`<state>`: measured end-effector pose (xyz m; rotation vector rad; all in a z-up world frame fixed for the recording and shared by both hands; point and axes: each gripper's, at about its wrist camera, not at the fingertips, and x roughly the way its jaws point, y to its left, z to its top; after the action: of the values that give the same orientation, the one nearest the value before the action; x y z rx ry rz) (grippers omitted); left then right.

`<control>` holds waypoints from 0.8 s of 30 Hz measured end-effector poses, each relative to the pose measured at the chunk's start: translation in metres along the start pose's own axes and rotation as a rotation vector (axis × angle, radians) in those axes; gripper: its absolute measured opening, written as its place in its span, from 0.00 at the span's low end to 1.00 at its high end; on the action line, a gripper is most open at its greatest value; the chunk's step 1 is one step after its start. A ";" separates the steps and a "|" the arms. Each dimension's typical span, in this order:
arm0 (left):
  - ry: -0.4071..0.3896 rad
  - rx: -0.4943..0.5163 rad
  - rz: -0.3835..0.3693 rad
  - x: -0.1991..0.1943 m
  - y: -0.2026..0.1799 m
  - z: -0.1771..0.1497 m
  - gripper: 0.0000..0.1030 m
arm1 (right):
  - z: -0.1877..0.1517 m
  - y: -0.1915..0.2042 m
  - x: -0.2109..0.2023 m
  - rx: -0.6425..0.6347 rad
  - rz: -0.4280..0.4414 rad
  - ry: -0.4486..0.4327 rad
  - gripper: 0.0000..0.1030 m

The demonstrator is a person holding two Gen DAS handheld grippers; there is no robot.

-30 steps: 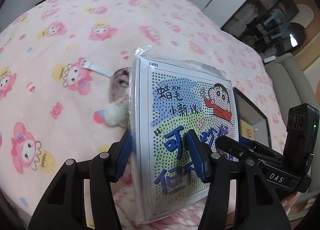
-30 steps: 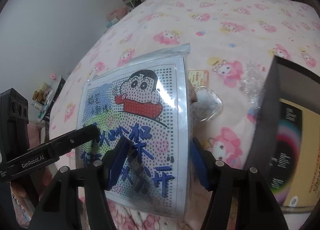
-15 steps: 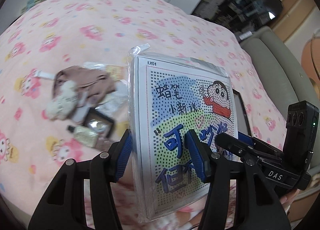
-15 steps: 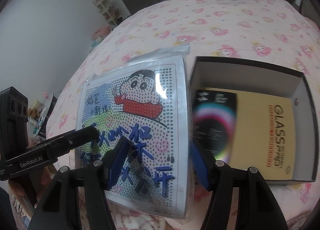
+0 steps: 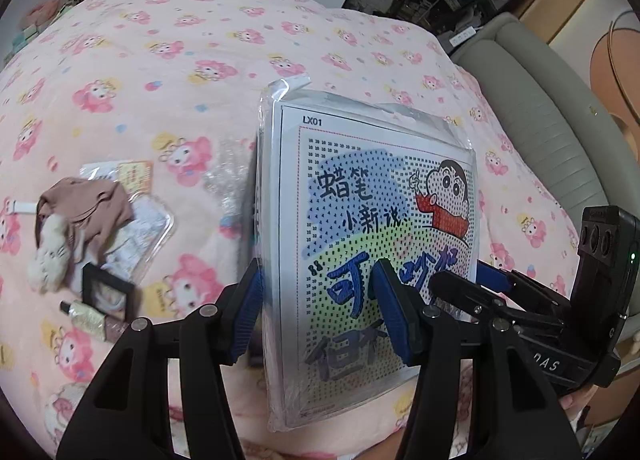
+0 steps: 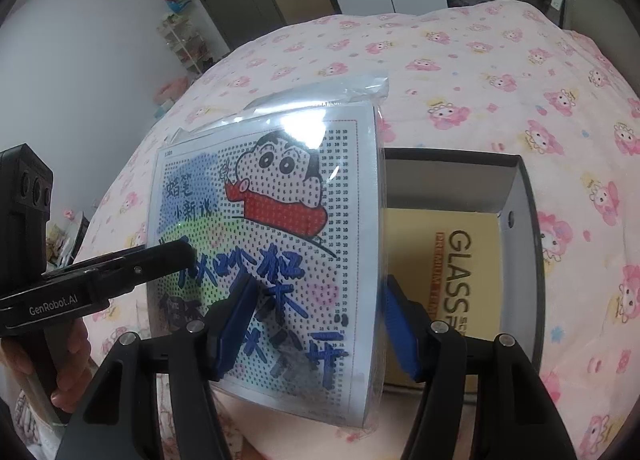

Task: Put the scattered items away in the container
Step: 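Lift the held bag with both grippers and carry it to the open box, then lower the bag with both grippers into the box beside the black box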

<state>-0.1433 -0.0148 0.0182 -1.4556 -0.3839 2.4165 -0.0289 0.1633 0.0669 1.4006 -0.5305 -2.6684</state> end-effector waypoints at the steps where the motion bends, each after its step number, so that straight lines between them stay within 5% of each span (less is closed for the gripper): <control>1: 0.008 0.001 0.003 0.006 -0.004 0.002 0.54 | 0.001 -0.007 0.001 0.021 0.003 -0.005 0.57; 7: 0.072 -0.003 0.013 0.046 -0.015 0.001 0.54 | -0.005 -0.046 0.018 0.114 0.019 -0.004 0.57; 12: 0.121 -0.032 0.008 0.083 -0.023 0.001 0.59 | -0.005 -0.058 0.033 0.104 -0.097 -0.011 0.57; 24: 0.205 -0.075 -0.023 0.132 -0.019 0.007 0.59 | 0.001 -0.082 0.062 0.133 -0.178 0.056 0.57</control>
<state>-0.2066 0.0523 -0.0788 -1.7024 -0.4451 2.2288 -0.0590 0.2263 -0.0090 1.6254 -0.6154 -2.7657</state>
